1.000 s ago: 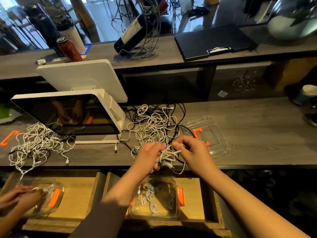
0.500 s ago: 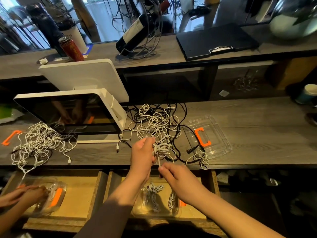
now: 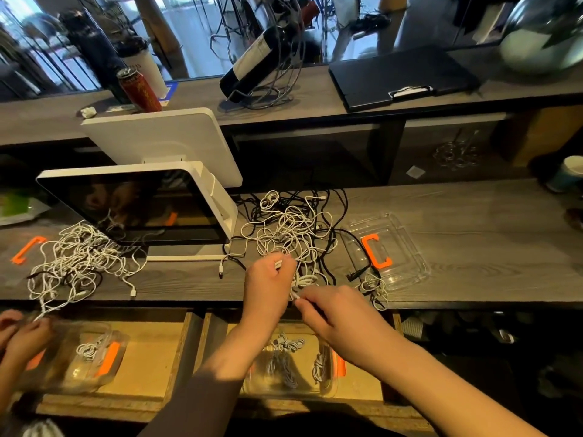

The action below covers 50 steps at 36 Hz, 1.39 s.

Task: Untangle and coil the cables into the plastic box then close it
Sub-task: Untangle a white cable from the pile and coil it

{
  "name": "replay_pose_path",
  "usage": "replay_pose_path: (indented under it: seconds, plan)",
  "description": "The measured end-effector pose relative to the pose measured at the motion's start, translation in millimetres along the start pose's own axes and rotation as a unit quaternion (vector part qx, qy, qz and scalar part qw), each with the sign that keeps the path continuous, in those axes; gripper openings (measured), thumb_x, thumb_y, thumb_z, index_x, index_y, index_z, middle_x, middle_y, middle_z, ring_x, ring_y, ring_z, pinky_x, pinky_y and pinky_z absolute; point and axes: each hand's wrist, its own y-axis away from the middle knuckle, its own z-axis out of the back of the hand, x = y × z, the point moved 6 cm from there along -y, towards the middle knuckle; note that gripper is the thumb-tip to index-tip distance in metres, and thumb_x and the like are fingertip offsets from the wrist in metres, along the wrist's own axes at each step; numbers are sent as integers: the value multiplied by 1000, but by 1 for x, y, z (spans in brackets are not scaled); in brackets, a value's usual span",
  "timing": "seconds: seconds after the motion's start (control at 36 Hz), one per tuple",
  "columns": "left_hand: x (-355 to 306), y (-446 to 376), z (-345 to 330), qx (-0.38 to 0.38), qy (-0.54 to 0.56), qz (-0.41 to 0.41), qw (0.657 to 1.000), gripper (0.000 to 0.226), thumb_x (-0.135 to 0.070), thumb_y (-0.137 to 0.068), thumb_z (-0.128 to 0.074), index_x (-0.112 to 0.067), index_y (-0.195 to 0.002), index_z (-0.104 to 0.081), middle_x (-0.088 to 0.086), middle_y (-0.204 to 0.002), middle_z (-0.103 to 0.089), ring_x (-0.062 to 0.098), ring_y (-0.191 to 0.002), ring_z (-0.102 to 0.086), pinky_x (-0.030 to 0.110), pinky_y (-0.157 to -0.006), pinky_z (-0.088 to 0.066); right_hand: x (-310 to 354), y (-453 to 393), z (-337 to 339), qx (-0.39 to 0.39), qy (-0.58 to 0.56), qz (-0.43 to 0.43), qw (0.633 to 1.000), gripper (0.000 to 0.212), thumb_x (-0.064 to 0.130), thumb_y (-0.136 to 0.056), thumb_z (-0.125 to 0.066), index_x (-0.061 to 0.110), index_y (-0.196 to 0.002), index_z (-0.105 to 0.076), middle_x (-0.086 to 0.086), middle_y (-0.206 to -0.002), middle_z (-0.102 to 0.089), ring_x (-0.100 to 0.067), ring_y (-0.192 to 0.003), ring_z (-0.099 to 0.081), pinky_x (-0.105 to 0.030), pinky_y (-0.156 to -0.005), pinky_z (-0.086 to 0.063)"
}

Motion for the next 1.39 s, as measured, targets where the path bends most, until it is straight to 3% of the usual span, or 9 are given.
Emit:
replay_pose_path:
  seconds: [0.14,0.33,0.47,0.58,0.72,0.92,1.06,1.19,1.39]
  plan:
    - [7,2,-5,75,-29,40,996,43,-13,-93,-55,-21,-52,-42,-10,-47,-31,8,-50,-25,29,-50,-19,-13,-8,21,-53,-2,-1,999,22,35,-101,-52,21,-103,-69,7,-90,-71,-13,-84,-65,-39,-77,-52]
    - [0,11,-12,190,42,105,975,38,-22,-99,-52,11,-82,-62,7,-57,-42,10,-41,-36,20,-43,-31,-43,-12,38,-107,-101,-56,988,33,56,-83,-62,23,-79,-64,7,-65,-62,-8,-63,-57,-20,-57,-41]
    - [3,15,-12,207,138,153,956,36,-24,-101,-53,-23,-69,-68,-1,-59,-53,10,-48,-45,22,-46,-35,-51,-12,27,-104,-157,-78,979,43,73,-76,-54,30,-75,-61,6,-66,-62,-10,-63,-57,-34,-61,-48]
    - [-1,21,-13,213,263,193,921,32,-30,-102,-52,-10,-77,-56,-5,-49,-49,5,-39,-40,16,-40,-32,-51,-12,17,-86,-165,-73,980,18,41,-96,-56,28,-89,-66,3,-78,-66,-15,-73,-62,-46,-69,-52]
    - [-5,22,-11,215,381,183,880,42,-47,-97,-47,-6,-91,-57,-1,-49,-37,9,-39,-31,18,-43,-28,-57,-8,11,-56,-155,-87,982,20,17,-102,-53,30,-105,-67,23,-77,-63,0,-74,-58,-17,-66,-43]
    - [-2,19,-11,161,347,170,908,41,-52,-90,-51,-13,-105,-55,-8,-61,-45,3,-51,-41,16,-51,-38,-46,1,8,-20,-72,-86,993,24,21,-101,-54,28,-120,-69,10,-88,-70,0,-80,-61,-16,-67,-45]
    - [6,17,-15,157,332,179,913,58,-50,-87,-57,-14,-132,-49,-11,-68,-51,4,-59,-47,18,-57,-44,-33,7,3,55,18,-63,996,20,21,-99,-48,21,-107,-66,12,-81,-59,-4,-72,-53,-22,-69,-46]
    - [7,15,-14,144,293,165,931,36,-47,-92,-54,-26,-121,-54,-9,-72,-48,1,-61,-48,16,-62,-46,-20,8,12,71,61,-45,995,36,20,-98,-48,23,-133,-59,4,-113,-66,-13,-105,-60,-30,-92,-48]
    - [1,10,-24,141,168,95,971,22,-34,-106,-45,-21,-91,-54,-12,-65,-50,5,-61,-46,26,-63,-41,-8,8,27,14,66,-50,996,28,19,-97,-54,23,-125,-55,5,-99,-68,-11,-91,-62,-26,-79,-47]
